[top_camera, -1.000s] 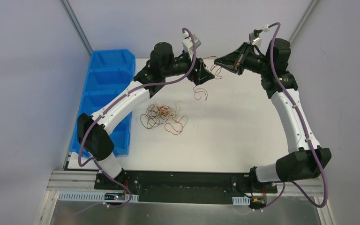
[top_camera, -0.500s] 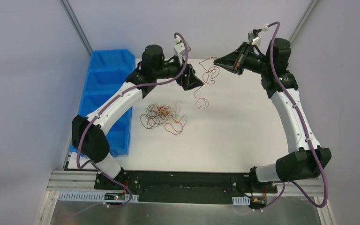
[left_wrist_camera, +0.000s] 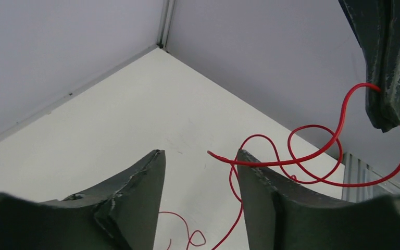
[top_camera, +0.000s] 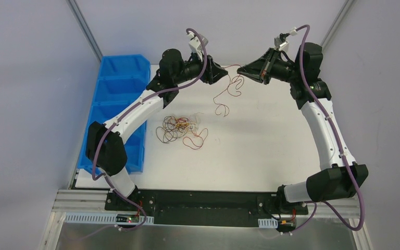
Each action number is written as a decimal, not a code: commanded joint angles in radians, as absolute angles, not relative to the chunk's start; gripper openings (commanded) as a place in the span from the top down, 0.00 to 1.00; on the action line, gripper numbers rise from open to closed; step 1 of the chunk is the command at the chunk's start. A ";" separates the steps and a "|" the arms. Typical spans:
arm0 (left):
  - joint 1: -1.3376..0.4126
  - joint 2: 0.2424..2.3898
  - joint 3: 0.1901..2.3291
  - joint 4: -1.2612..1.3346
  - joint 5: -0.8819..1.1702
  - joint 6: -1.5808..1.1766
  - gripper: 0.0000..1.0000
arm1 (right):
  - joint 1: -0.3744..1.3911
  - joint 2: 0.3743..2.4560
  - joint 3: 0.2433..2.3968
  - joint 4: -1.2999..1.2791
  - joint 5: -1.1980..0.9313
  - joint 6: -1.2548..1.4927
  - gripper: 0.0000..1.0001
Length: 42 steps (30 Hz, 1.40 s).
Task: Untangle the cables
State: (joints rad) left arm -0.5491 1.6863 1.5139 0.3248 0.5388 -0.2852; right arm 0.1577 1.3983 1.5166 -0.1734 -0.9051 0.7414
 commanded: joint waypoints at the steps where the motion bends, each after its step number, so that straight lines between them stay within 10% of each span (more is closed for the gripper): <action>1: -0.549 1.681 1.522 0.499 0.534 -0.347 0.51 | 0.163 1.392 1.564 -0.167 -0.932 0.725 1.00; 9: -0.525 1.631 1.584 0.440 0.545 -0.302 1.00 | 0.124 1.399 1.545 -0.217 -0.942 0.684 1.00; 17: -0.489 1.611 1.698 0.315 0.591 -0.224 1.00 | 0.127 1.440 1.538 -0.213 -0.956 0.666 1.00; 20: -0.490 1.601 1.680 0.244 0.667 -0.104 0.36 | 0.127 1.456 1.579 -0.197 -0.968 0.684 1.00; 25: -0.485 1.504 1.502 0.218 0.736 0.177 0.02 | 0.134 1.460 1.609 -0.180 -0.990 0.713 1.00; 32: -0.489 1.534 1.473 0.203 0.797 0.258 0.03 | 0.172 1.463 1.625 -0.174 -1.046 0.729 1.00; 42: -0.512 1.570 1.519 0.322 0.769 0.160 0.45 | 0.188 1.502 1.678 -0.180 -1.094 0.768 1.00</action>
State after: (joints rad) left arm -0.4969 1.5932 1.4750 0.2085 0.7509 0.1890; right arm 0.1829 1.4944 1.6238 -0.2134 -1.0420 0.7414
